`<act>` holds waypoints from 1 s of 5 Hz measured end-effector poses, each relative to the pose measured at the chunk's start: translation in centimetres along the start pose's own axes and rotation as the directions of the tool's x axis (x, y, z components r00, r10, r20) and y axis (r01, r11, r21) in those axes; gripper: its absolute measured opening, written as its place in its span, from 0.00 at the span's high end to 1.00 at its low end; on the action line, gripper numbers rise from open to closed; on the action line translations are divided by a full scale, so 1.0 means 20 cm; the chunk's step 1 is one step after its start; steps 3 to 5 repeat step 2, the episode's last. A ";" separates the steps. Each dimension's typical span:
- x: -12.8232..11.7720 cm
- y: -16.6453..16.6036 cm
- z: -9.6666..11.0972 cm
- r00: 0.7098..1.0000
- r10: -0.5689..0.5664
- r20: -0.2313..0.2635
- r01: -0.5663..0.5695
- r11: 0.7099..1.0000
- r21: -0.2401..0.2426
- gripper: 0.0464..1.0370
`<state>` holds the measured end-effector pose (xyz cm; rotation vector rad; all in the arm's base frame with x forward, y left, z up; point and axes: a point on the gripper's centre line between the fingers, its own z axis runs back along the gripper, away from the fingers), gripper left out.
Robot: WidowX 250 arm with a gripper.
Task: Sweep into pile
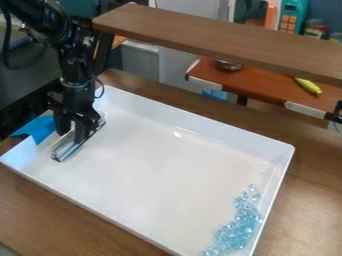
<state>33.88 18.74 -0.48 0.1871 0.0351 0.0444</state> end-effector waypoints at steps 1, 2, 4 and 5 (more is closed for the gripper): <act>0.00 -0.03 0.02 1.000 -0.003 -0.017 0.002 0.999 -0.049 0.05; -0.02 -0.06 0.14 1.000 -0.005 -0.017 0.003 0.993 -0.122 0.03; -0.02 -0.06 0.14 1.000 -0.005 -0.017 0.003 0.993 -0.122 0.03; -0.02 -0.06 0.14 1.000 -0.005 -0.017 0.003 0.993 -0.122 0.03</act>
